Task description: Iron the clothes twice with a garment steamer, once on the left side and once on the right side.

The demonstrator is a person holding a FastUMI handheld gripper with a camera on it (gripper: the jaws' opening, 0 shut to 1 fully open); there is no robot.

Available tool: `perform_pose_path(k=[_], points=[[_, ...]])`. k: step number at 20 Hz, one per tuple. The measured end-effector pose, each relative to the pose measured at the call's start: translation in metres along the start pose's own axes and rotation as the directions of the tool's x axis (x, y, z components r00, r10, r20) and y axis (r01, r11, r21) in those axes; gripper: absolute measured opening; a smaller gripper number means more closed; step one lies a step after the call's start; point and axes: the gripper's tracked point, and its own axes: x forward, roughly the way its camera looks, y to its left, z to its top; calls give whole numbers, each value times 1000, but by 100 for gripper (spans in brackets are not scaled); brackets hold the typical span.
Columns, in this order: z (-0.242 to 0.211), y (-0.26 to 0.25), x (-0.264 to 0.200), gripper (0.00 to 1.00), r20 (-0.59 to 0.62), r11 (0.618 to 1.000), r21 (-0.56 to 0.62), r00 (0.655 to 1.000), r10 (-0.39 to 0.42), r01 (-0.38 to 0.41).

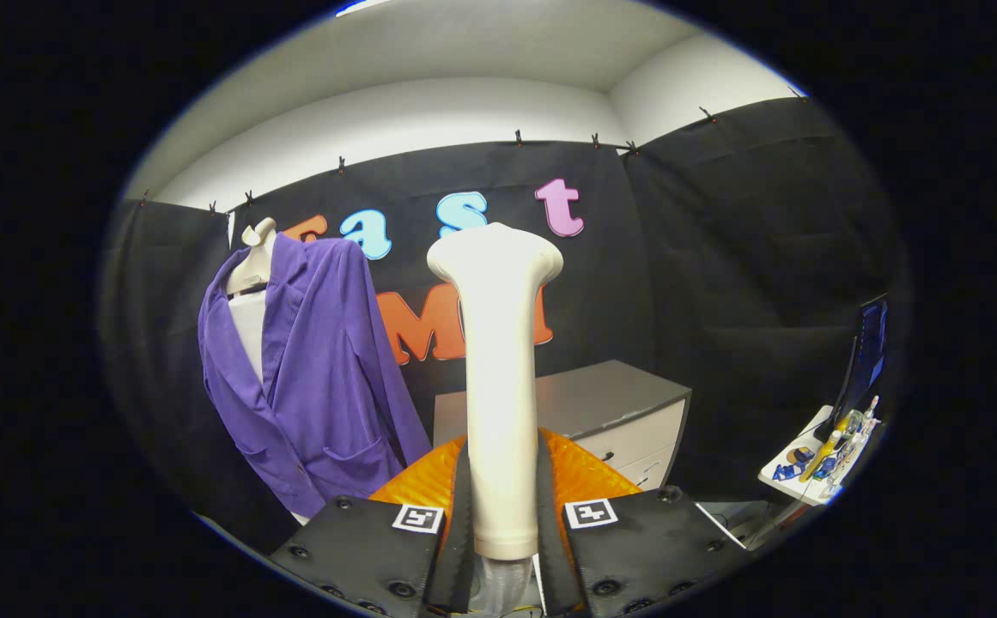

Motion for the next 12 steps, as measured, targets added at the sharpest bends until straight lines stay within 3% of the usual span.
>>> perform_pose_path(k=[4, 12], points=[[21, -8, -14, 38, 59, 1000, -7, 998, 6, -6], [14, -14, -11, 38, 53, 1000, 5, 998, 24, -24]])
